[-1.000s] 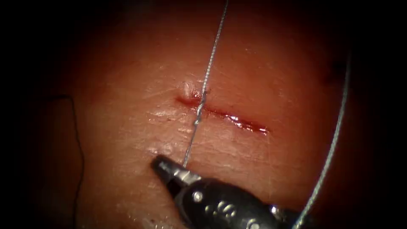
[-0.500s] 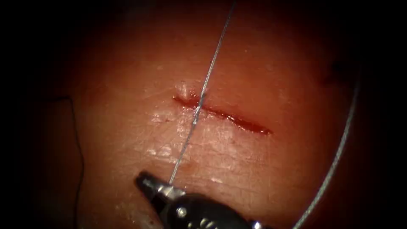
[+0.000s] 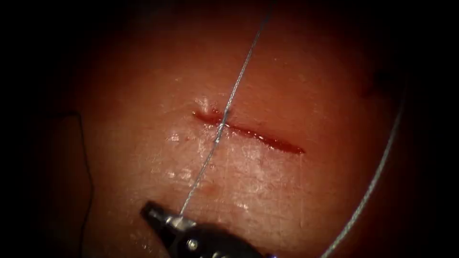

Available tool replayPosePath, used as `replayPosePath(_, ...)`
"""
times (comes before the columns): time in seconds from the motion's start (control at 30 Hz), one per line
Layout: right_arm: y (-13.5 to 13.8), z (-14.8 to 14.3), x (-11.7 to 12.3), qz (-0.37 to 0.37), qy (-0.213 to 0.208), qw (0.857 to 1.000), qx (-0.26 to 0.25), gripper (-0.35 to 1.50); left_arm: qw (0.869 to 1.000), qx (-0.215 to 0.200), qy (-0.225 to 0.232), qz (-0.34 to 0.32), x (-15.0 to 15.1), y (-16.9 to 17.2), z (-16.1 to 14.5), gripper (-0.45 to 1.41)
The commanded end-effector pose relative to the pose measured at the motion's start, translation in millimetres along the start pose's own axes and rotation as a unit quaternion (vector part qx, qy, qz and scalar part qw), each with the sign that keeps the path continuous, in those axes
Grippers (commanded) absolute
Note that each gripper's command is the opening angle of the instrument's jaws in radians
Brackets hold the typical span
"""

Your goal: Wound Closure

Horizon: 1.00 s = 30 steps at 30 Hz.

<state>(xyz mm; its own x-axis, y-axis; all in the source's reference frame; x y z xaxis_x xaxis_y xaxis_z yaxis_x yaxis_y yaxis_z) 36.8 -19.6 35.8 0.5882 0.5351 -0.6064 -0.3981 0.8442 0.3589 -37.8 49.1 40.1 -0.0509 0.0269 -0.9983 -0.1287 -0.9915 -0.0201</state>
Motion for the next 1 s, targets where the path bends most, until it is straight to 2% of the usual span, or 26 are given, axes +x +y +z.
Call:
replayPosePath(0.03,-0.2,0.9,0.0,0.001,0.001,1.0,0.001,-0.35,1.0,0.001,0.002,0.002,-0.1,-0.7,0.5,-0.45)
replayPosePath(0.33,-1.2,1.2,-0.1,0.006,-0.001,1.0,0.027,-0.35,1.0,0.001,0.002,0.004,0.0,-0.9,0.5,-0.45)
replayPosePath(0.53,-0.9,1.3,0.1,0.007,0.005,1.0,0.024,-0.35,1.0,0.0,0.002,0.004,0.1,-0.7,0.4,-0.45)
replayPosePath(0.67,-0.6,1.3,0.1,0.01,0.005,1.0,0.024,-0.35,1.0,-0.003,0.005,0.0,0.9,-0.3,0.2,-0.45)
replayPosePath(0.83,-0.6,1.4,0.4,0.011,0.03,0.999,0.026,-0.35,1.0,-0.013,0.009,-0.003,3.6,0.9,-0.1,-0.45)
replayPosePath(0.87,-0.6,1.0,1.0,0.016,0.03,0.999,0.024,0.47,1.0,-0.02,0.016,-0.006,6.4,2.2,-0.4,-0.45)
replayPosePath(0.97,-0.4,0.8,1.1,0.008,0.03,0.999,0.025,0.99,0.999,-0.028,0.024,-0.009,8.6,3.3,-0.8,-0.45)
replayPosePath(1.0,-0.4,0.6,1.1,0.008,0.028,0.999,0.026,1.25,0.999,-0.032,0.028,-0.013,10.3,4.3,-1.2,-0.45)
